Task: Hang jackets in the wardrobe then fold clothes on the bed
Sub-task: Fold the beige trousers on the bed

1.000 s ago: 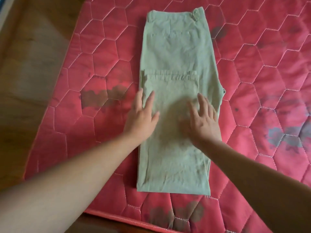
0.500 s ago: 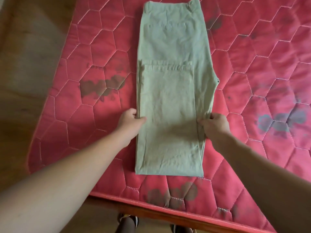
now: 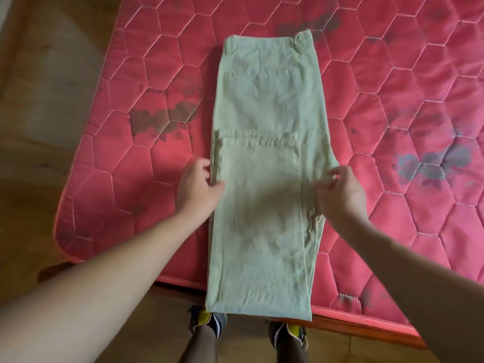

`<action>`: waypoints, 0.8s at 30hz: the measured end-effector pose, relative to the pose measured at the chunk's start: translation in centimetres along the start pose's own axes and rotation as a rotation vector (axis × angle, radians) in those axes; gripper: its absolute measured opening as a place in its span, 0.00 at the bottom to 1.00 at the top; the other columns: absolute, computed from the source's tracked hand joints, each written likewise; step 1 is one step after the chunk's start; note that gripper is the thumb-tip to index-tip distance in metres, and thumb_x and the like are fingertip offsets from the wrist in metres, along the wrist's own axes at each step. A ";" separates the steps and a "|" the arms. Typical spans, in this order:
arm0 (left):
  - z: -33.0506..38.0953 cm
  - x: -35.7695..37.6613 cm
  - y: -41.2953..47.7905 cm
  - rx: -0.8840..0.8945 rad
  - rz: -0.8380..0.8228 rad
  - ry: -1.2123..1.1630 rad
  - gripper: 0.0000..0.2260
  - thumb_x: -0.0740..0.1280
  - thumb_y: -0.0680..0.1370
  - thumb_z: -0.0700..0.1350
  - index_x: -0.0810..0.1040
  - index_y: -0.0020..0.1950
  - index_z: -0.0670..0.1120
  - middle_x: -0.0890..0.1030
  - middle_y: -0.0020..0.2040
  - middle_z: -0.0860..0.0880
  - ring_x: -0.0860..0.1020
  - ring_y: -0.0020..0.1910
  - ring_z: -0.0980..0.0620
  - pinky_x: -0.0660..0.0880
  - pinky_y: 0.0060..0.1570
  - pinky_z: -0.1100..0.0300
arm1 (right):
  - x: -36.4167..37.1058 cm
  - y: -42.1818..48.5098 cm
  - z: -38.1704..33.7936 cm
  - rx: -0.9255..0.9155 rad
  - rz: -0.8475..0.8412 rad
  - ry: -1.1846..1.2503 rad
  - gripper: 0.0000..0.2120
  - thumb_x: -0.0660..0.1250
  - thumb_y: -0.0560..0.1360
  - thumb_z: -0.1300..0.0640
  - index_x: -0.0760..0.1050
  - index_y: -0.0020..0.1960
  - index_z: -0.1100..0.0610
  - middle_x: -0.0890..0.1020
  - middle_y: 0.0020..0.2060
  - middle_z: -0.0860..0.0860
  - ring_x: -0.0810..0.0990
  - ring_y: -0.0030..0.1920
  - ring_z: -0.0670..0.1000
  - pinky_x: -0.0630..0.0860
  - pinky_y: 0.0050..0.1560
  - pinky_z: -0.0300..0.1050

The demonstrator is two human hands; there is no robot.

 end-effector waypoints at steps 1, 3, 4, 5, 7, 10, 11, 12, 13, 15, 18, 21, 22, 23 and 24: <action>0.9 0.0 1.5 0.028 0.007 -0.050 0.21 0.73 0.74 0.44 0.73 0.67 0.47 0.78 0.53 0.50 0.77 0.51 0.50 0.70 0.48 0.58 | 0.5 1.4 -1.2 -0.004 -0.034 0.060 0.21 0.67 0.74 0.49 0.72 0.65 0.54 0.81 0.51 0.53 0.78 0.48 0.54 0.73 0.43 0.43; 2.2 0.4 4.2 -0.010 -0.021 -0.140 0.26 0.73 0.75 0.45 0.71 0.71 0.47 0.77 0.57 0.50 0.78 0.52 0.50 0.76 0.54 0.55 | 1.9 3.8 -3.2 0.050 -0.110 0.122 0.22 0.70 0.75 0.51 0.71 0.68 0.53 0.82 0.48 0.50 0.79 0.44 0.51 0.72 0.38 0.35; 2.6 0.5 5.1 -0.055 -0.028 -0.183 0.26 0.73 0.75 0.45 0.71 0.71 0.48 0.77 0.57 0.51 0.79 0.53 0.50 0.78 0.55 0.53 | 2.3 4.7 -3.7 0.099 -0.119 0.171 0.23 0.71 0.74 0.52 0.72 0.67 0.53 0.81 0.46 0.50 0.80 0.43 0.51 0.75 0.39 0.38; 2.7 0.8 5.8 -0.096 -0.020 -0.232 0.26 0.74 0.74 0.45 0.71 0.71 0.48 0.77 0.56 0.53 0.79 0.52 0.50 0.79 0.53 0.53 | 2.8 5.6 -4.0 0.150 -0.125 0.227 0.22 0.73 0.72 0.52 0.74 0.64 0.52 0.81 0.45 0.50 0.81 0.43 0.52 0.79 0.42 0.44; 2.8 1.1 6.5 -0.159 0.006 -0.384 0.24 0.75 0.73 0.43 0.73 0.68 0.49 0.78 0.51 0.54 0.80 0.49 0.52 0.79 0.47 0.60 | 3.2 6.4 -4.3 0.197 -0.156 0.328 0.13 0.75 0.68 0.52 0.80 0.50 0.53 0.81 0.38 0.52 0.80 0.41 0.55 0.80 0.43 0.52; 2.8 1.3 6.2 -0.170 -0.003 -0.492 0.18 0.75 0.74 0.42 0.73 0.60 0.51 0.81 0.48 0.52 0.81 0.46 0.54 0.75 0.45 0.63 | 3.4 5.8 -4.5 0.199 -0.218 0.343 0.08 0.74 0.73 0.57 0.78 0.36 0.55 0.79 0.31 0.54 0.76 0.32 0.52 0.76 0.35 0.50; 2.6 1.3 5.9 -0.155 -0.020 -0.458 0.14 0.74 0.75 0.42 0.74 0.57 0.49 0.82 0.48 0.50 0.80 0.44 0.54 0.75 0.44 0.62 | 3.4 5.3 -4.5 0.188 -0.212 0.356 0.10 0.72 0.74 0.58 0.77 0.36 0.55 0.78 0.31 0.54 0.75 0.32 0.52 0.75 0.35 0.49; 2.5 1.1 5.6 -0.133 -0.037 -0.416 0.10 0.72 0.76 0.43 0.77 0.55 0.47 0.83 0.47 0.46 0.80 0.41 0.53 0.74 0.42 0.59 | 3.3 4.8 -4.7 0.174 -0.214 0.378 0.09 0.71 0.75 0.59 0.76 0.36 0.54 0.78 0.32 0.54 0.76 0.32 0.53 0.74 0.36 0.49; 2.5 0.8 5.4 -0.113 -0.049 -0.393 0.06 0.71 0.77 0.43 0.79 0.53 0.46 0.84 0.47 0.43 0.79 0.40 0.52 0.73 0.41 0.58 | 3.1 4.6 -4.8 0.156 -0.223 0.394 0.08 0.70 0.76 0.59 0.76 0.38 0.55 0.79 0.33 0.53 0.77 0.34 0.53 0.74 0.36 0.50; 3.1 -0.2 5.8 -0.064 -0.068 -0.413 0.02 0.70 0.78 0.42 0.80 0.50 0.47 0.84 0.47 0.41 0.77 0.38 0.52 0.72 0.40 0.56 | 2.2 4.9 -5.8 0.108 -0.215 0.373 0.06 0.70 0.76 0.58 0.77 0.40 0.55 0.80 0.32 0.50 0.77 0.33 0.51 0.74 0.35 0.47; 6.2 -2.5 10.3 0.002 -0.065 -0.506 0.04 0.69 0.79 0.43 0.79 0.48 0.52 0.83 0.44 0.49 0.77 0.39 0.54 0.72 0.38 0.57 | -0.1 8.9 -9.7 0.009 -0.152 0.448 0.08 0.72 0.75 0.57 0.76 0.38 0.54 0.78 0.28 0.44 0.75 0.28 0.44 0.72 0.32 0.39; 9.6 -3.9 16.6 -0.040 -0.094 -0.682 0.05 0.71 0.78 0.46 0.78 0.52 0.54 0.83 0.50 0.50 0.79 0.46 0.49 0.72 0.41 0.54 | -1.1 14.6 -13.8 0.022 -0.207 0.629 0.08 0.71 0.73 0.55 0.75 0.37 0.53 0.79 0.33 0.49 0.78 0.35 0.52 0.77 0.38 0.48; 9.9 -3.5 18.0 -0.089 -0.135 -0.708 0.08 0.71 0.77 0.47 0.77 0.54 0.54 0.83 0.52 0.50 0.79 0.49 0.49 0.74 0.46 0.51 | -0.9 15.8 -14.4 0.060 -0.275 0.667 0.07 0.70 0.74 0.56 0.75 0.38 0.53 0.79 0.34 0.50 0.79 0.36 0.54 0.79 0.39 0.50; 9.8 -3.1 18.5 -0.145 -0.185 -0.704 0.11 0.72 0.77 0.48 0.76 0.58 0.54 0.83 0.55 0.50 0.80 0.52 0.49 0.76 0.54 0.48 | -0.3 16.4 -14.2 0.113 -0.343 0.669 0.05 0.70 0.75 0.57 0.77 0.40 0.53 0.80 0.35 0.51 0.80 0.37 0.54 0.80 0.39 0.49; 9.4 -2.7 18.1 -0.198 -0.239 -0.688 0.15 0.73 0.76 0.48 0.75 0.62 0.51 0.83 0.57 0.50 0.80 0.55 0.50 0.75 0.60 0.46 | 0.3 16.3 -13.5 0.167 -0.398 0.640 0.03 0.70 0.75 0.57 0.79 0.43 0.55 0.81 0.37 0.52 0.81 0.38 0.55 0.81 0.39 0.48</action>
Point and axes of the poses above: each hand's wrist, its own y-axis towards the middle knuckle, its own x-axis out of the palm, z = x × y, the point moved 1 cm from there along y, towards the middle knuckle
